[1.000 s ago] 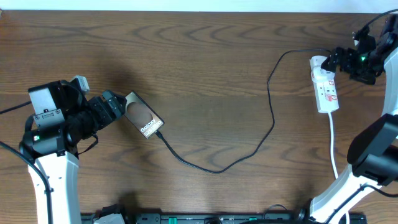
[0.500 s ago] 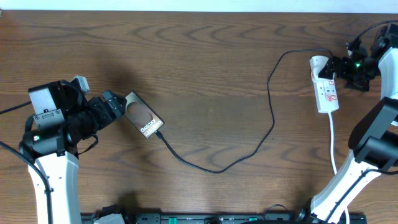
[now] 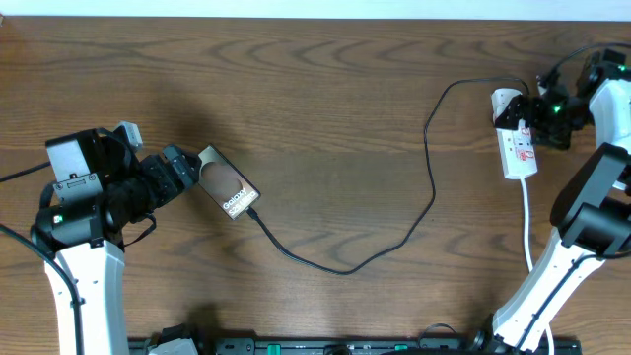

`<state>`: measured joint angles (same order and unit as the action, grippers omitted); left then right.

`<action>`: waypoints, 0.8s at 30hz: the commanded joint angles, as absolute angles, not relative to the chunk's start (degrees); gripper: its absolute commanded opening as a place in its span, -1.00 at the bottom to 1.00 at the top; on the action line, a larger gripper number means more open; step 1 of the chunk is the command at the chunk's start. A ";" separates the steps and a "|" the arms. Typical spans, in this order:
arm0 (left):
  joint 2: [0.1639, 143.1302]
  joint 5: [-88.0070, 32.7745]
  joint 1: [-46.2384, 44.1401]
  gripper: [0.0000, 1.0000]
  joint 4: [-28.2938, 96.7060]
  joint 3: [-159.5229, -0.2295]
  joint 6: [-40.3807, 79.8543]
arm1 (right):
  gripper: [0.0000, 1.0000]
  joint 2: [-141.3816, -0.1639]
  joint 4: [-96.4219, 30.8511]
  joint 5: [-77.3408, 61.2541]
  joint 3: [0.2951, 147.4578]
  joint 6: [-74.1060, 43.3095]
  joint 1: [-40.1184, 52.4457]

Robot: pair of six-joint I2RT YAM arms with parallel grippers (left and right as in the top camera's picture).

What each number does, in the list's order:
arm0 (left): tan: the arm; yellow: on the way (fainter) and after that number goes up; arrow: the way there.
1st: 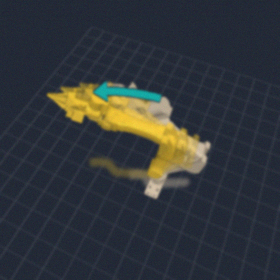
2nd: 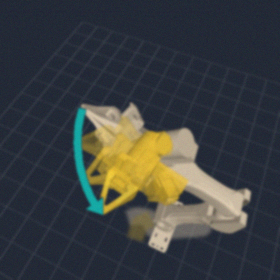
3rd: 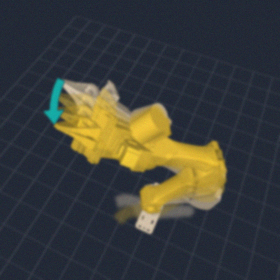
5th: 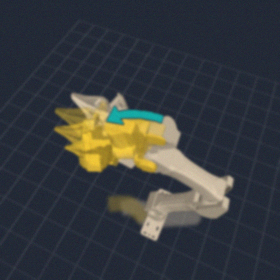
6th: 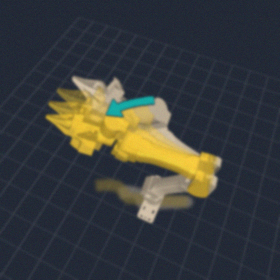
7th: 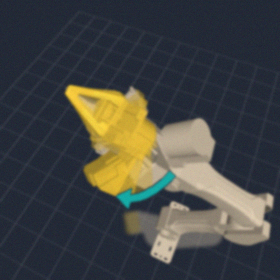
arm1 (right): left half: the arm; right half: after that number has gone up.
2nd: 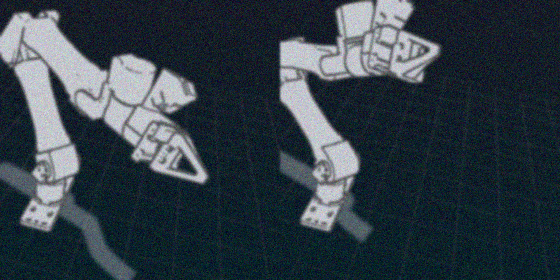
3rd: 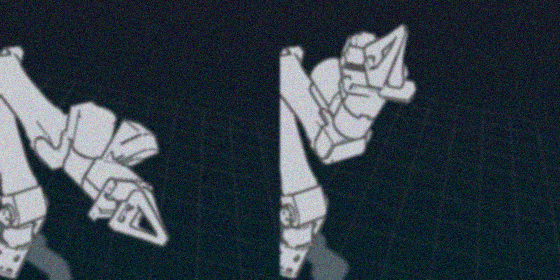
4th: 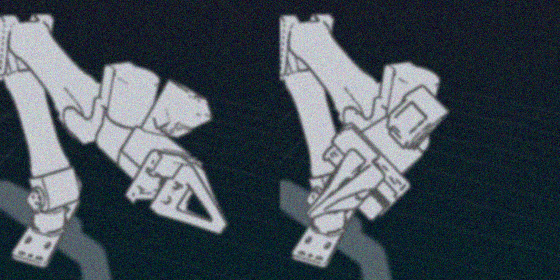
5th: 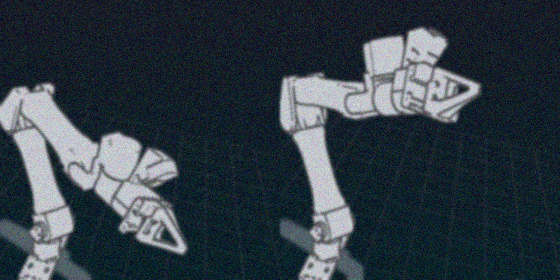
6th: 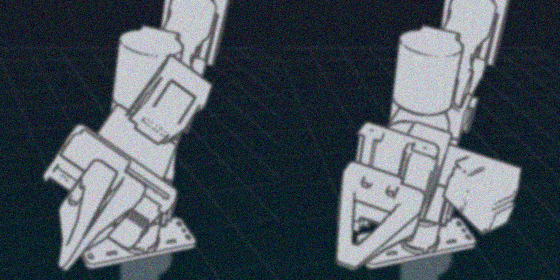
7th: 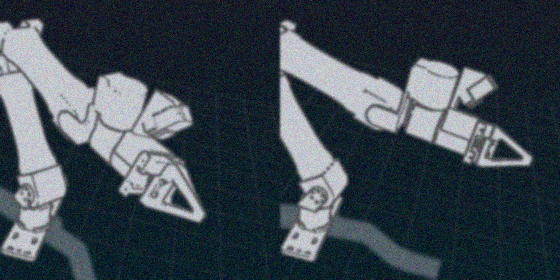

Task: Plug charger to phone and switch on socket

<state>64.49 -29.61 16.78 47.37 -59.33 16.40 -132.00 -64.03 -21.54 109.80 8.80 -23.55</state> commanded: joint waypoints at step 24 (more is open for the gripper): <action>64.34 -28.84 16.95 0.83 47.55 -59.31 15.20 | 0.99 -132.79 -59.77 -24.38 110.96 9.91 -19.90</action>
<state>64.49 -29.58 16.78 47.42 -59.33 16.40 -132.16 -59.53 -22.63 110.21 9.52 -21.41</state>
